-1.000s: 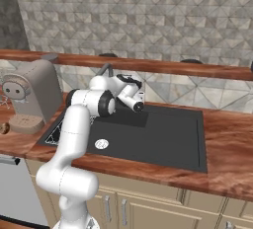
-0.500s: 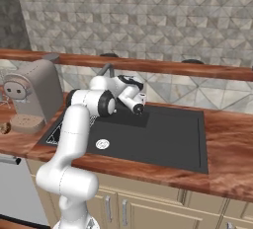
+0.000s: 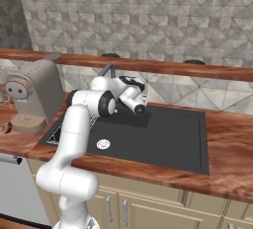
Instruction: Turn on the sink faucet. Then move the mushroom from the counter to the sink. Turn off the sink. Move the vegetable from the sink to the pot next to the stove. Finally move the pot to the rear left burner.
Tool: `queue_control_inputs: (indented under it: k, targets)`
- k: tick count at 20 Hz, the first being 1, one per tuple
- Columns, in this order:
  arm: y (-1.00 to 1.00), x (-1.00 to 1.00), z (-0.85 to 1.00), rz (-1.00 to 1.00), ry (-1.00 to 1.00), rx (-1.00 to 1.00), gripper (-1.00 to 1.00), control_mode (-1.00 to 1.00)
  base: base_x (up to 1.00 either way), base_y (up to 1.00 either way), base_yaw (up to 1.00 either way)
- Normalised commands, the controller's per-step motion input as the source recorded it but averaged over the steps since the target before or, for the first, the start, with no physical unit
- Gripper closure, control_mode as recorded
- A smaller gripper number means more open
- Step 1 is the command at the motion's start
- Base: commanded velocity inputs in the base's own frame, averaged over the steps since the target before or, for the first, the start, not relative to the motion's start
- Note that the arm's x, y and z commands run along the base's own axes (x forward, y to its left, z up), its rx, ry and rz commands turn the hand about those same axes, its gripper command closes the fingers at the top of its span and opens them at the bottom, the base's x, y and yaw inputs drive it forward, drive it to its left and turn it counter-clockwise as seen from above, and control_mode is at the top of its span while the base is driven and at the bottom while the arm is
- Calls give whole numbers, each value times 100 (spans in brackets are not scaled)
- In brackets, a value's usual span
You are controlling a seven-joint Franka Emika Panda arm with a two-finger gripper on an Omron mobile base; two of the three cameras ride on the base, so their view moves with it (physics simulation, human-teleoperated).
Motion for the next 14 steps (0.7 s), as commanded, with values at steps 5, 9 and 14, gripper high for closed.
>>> queue_control_inputs:
  k: [5,9,14]
  targets:
    - [-88,-7,-54,-1,2,0,100,-100,0,0,0]
    - [-85,-3,-54,-1,3,0,100,-100,0,0,0]
    - [-70,-2,-35,0,2,6,100,-100,0,0,0]
